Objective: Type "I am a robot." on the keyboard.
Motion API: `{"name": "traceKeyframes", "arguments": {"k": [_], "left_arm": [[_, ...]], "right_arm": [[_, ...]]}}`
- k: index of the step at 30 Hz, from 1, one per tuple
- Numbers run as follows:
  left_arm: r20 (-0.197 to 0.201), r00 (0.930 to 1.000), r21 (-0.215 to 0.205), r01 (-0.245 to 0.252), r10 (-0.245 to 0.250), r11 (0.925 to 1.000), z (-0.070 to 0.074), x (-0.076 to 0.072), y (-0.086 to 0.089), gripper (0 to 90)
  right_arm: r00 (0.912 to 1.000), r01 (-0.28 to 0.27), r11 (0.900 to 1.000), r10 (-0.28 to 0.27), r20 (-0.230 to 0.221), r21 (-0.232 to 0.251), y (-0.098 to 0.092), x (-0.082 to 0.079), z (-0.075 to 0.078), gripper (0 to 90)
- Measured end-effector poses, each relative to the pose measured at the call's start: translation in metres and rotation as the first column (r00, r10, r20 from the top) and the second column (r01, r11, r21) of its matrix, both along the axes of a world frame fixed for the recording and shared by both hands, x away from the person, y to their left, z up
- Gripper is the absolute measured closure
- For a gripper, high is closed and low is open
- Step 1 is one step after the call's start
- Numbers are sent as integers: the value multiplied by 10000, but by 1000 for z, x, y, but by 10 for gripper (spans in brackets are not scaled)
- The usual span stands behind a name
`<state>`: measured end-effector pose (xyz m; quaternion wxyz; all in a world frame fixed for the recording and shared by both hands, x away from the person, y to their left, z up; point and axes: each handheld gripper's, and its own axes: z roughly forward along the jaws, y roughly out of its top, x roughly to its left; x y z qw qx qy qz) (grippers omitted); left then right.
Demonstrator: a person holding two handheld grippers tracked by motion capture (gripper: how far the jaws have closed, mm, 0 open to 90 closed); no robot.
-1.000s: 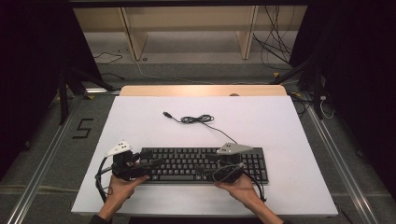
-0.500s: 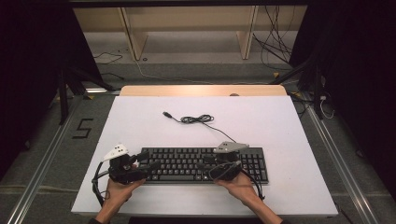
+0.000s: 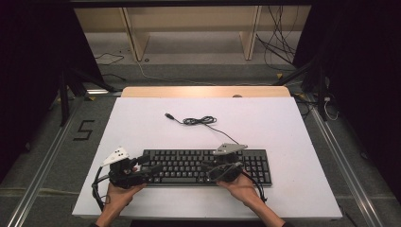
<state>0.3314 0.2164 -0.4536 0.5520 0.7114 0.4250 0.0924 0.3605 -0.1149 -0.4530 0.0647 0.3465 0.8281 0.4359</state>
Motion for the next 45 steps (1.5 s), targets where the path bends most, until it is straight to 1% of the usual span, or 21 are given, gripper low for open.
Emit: {"name": "traceKeyframes", "arguments": {"k": [8, 11, 16, 34, 39, 41, 42, 45], "left_arm": [[70, 10000, 19, -7, 7, 10000, -1, -1, 1, 269], [103, 9999, 119, 32, -34, 9999, -1, -2, 1, 269], [79, 10000, 116, 23, -24, 9999, -1, -2, 0, 269], [81, 9999, 168, 89, -90, 9998, -2, -2, 0, 268], [80, 9999, 153, 94, -95, 9998, -2, -2, -1, 267], [69, 9999, 159, 94, -95, 9998, -2, -2, -1, 267], [65, 9999, 162, 89, -90, 9998, -3, -2, -1, 267], [66, 9999, 173, 91, -92, 9998, -3, -2, -1, 266]], "right_arm": [[9996, -201, 9991, 193, -227, -369, 4, 2, -6, 899], [9994, -241, 9984, 227, -276, -503, 5, 3, -8, 900], [9988, -335, 9969, 309, -383, -710, 8, 3, -12, 900], [9977, -420, 9938, 362, -569, -1028, 13, 5, -20, 900], [9977, -443, 9929, 384, -555, -1100, 13, 4, -21, 900], [9975, -440, 9912, 366, -609, -1251, 14, 4, -23, 900], [9981, -409, 9916, 349, -512, -1224, 15, 3, -24, 900], [9988, -445, 9889, 410, -274, -1421, 16, 2, -24, 900]]}}
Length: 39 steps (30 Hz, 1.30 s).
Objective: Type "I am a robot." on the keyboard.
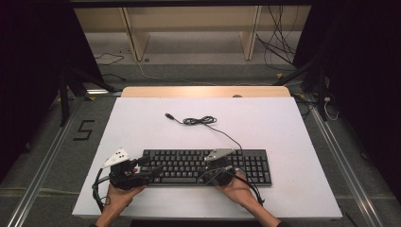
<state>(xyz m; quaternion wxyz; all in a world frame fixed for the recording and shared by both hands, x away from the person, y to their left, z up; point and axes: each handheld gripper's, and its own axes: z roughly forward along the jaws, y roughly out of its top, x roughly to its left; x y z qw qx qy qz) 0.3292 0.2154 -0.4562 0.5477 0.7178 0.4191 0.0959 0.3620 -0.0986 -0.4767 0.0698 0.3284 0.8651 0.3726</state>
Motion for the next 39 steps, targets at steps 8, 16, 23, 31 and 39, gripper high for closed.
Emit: {"name": "traceKeyframes", "arguments": {"k": [8, 16, 23, 31, 39], "left_arm": [[-15, 10000, -18, -7, 7, 10000, 0, 0, 0, 266], [28, 10000, -17, -9, 9, 10000, 0, 0, 0, 266], [23, 10000, -24, -2, 2, 10000, 0, 0, 0, 266], [21, 10000, 0, 26, -26, 10000, 0, 0, 0, 265], [13, 10000, -23, 65, -65, 10000, 0, 0, 1, 264]], "right_arm": [[9997, 147, 9996, -143, -173, 259, -2, 1, 1, 900], [9990, 444, 9916, -431, -136, 1217, -14, 2, 12, 835], [9983, 581, 9818, -584, -36, 1810, -25, 1, 19, 709], [9968, 741, 9687, -792, 119, 2367, -39, -4, 30, 538], [9942, 774, 9584, -948, 505, 2748, -48, -10, 37, 424]]}}
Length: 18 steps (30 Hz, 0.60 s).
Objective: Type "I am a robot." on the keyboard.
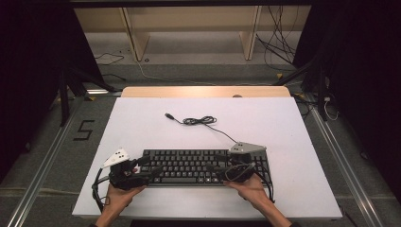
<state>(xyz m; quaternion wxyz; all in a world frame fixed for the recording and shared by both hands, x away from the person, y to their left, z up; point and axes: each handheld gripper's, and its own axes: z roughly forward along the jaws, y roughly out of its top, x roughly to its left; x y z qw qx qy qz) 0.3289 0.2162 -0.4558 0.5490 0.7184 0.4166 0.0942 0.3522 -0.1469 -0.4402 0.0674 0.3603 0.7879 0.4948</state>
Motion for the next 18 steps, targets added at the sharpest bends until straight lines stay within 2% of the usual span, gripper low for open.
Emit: {"name": "traceKeyframes", "arguments": {"k": [7, 18], "left_arm": [[-15, 10000, -53, 38, -38, 10000, 0, 0, -1, 263], [1, 9999, -30, 121, -121, 9999, 0, -1, -2, 262]], "right_arm": [[9993, 141, 9996, -149, 346, 236, -10, -9, 3, 373], [9969, 460, 9977, -490, 613, 489, -27, -19, 4, 360]]}}
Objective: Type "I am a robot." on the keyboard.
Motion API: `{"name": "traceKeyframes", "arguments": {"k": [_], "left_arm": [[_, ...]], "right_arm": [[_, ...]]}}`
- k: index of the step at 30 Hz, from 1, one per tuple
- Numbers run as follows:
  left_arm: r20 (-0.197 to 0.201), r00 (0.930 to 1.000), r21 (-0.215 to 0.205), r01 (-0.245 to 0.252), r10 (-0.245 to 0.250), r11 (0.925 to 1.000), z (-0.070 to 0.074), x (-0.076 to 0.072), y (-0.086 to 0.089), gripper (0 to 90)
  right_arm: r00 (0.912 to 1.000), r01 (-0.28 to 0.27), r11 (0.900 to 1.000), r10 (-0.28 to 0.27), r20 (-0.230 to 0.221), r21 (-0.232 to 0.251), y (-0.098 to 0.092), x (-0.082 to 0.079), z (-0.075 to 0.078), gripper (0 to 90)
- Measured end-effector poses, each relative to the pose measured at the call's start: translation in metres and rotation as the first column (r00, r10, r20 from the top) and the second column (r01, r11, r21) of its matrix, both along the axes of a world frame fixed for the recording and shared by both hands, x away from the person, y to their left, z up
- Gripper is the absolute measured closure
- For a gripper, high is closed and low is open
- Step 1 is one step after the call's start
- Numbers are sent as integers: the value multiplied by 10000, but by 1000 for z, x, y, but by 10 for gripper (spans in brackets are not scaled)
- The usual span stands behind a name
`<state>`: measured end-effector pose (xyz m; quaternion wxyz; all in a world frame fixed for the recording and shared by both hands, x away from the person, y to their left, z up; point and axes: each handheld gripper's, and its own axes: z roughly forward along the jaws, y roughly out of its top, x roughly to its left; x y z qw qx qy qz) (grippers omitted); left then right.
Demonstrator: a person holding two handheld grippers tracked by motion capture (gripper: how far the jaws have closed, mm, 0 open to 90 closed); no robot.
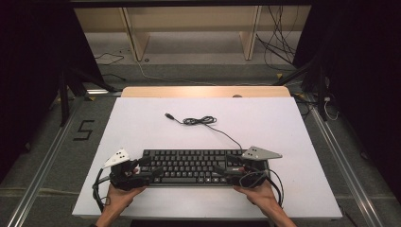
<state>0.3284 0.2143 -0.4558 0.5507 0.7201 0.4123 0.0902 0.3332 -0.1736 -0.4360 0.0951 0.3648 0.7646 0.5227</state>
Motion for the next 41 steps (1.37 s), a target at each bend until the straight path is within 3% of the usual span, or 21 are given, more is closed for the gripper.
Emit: {"name": "traceKeyframes", "arguments": {"k": [20, 41], "left_arm": [[-18, 10000, 32, 81, -81, 10000, 0, -1, -1, 261], [28, 10000, 23, 60, -60, 10000, 0, 0, -1, 260]], "right_arm": [[9987, 477, 9986, -481, 172, 238, -21, -14, -5, 332], [9974, 576, 9982, -583, 424, 165, -22, -14, -3, 314]]}}
